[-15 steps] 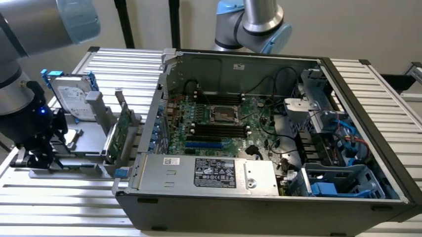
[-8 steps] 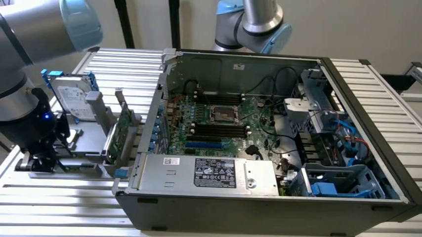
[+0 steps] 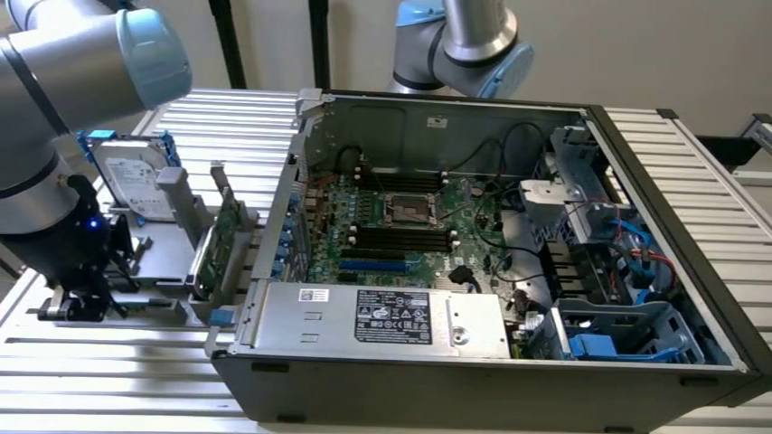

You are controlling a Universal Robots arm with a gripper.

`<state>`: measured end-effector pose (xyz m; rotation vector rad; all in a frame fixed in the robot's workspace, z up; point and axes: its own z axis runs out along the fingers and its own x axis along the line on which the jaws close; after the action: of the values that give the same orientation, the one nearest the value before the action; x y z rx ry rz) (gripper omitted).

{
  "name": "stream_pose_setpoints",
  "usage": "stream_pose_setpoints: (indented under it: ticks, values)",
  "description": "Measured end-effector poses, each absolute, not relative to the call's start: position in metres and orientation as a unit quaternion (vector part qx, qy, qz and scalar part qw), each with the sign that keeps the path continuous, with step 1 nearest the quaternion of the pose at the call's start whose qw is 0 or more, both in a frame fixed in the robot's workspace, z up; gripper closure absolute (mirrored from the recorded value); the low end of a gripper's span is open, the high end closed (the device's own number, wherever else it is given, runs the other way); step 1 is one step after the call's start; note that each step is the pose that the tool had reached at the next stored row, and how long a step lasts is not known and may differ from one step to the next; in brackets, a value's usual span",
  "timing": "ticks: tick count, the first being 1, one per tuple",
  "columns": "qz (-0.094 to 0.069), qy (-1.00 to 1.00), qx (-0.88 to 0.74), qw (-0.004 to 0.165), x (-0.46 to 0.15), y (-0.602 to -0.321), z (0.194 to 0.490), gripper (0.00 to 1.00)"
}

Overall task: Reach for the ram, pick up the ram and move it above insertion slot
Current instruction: 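Pick up the ram and move it above insertion slot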

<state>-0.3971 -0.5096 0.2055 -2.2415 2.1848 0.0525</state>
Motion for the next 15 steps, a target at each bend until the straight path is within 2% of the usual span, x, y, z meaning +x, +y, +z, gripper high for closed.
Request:
stream_pose_setpoints:
  ticks: [7, 15]
  values:
    - [0.021, 0.698, -0.716, 0.010, -0.3974, -0.5093, 0.1995, 0.58]
    - [0.024, 0.698, -0.716, 0.007, -0.3980, -0.5093, 0.1975, 0.58]
